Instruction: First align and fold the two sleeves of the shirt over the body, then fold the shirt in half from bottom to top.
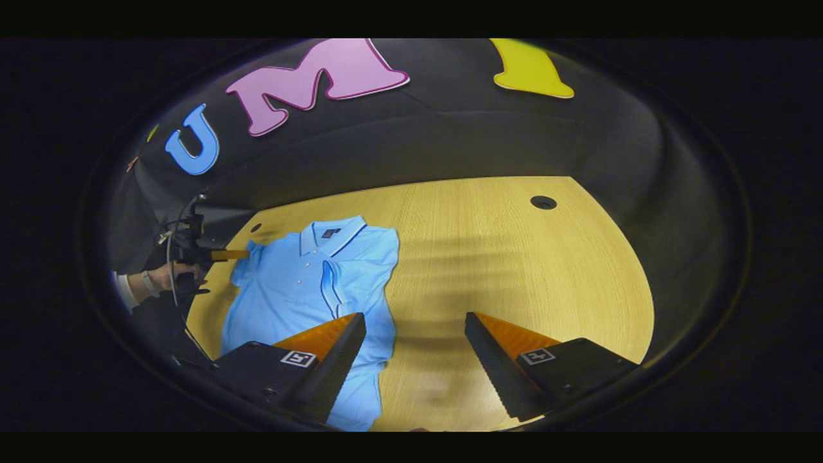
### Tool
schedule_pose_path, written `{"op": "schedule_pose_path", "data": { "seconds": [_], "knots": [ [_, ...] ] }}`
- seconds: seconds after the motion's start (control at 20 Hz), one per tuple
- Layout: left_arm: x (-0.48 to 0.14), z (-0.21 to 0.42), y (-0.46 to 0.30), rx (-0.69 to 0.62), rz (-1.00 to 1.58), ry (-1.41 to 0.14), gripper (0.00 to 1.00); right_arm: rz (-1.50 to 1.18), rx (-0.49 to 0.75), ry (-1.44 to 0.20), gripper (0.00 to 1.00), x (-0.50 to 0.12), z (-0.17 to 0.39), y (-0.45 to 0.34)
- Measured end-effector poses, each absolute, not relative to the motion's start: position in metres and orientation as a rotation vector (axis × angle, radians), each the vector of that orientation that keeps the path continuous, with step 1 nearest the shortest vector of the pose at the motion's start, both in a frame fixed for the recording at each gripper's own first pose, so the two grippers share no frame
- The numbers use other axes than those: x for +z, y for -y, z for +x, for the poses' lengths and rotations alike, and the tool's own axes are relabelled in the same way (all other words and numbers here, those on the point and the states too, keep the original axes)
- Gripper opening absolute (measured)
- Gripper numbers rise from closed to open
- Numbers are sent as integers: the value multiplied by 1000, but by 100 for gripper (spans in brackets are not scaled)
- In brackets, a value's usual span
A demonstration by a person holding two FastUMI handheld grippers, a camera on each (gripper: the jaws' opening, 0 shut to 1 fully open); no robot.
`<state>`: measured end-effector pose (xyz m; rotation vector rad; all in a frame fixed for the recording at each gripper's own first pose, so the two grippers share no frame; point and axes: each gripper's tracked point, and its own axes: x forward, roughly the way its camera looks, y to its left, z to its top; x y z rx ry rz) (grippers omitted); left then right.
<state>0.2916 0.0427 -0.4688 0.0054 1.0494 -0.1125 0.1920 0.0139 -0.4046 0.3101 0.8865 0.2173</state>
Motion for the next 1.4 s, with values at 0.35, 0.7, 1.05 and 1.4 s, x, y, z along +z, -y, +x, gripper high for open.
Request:
{"op": "schedule_pose_path", "data": {
  "seconds": [0.35, 0.7, 1.05, 1.4],
  "knots": [
    [-477, 262, 41, -340, -73, -1153, 9, 314, 271, -892, 98, -404, 189, -42],
    [-480, 218, 25, -271, -106, -1231, 96, 314, 294, -934, 98, -416, 163, -52],
    [-429, 84, -15, -264, -131, -1299, 97, 421, 315, -1078, 98, -439, 92, -55],
    [-439, -58, -23, -175, -266, -1442, 97, 489, 308, -1181, 98, -453, 5, -72]
  ]
}}
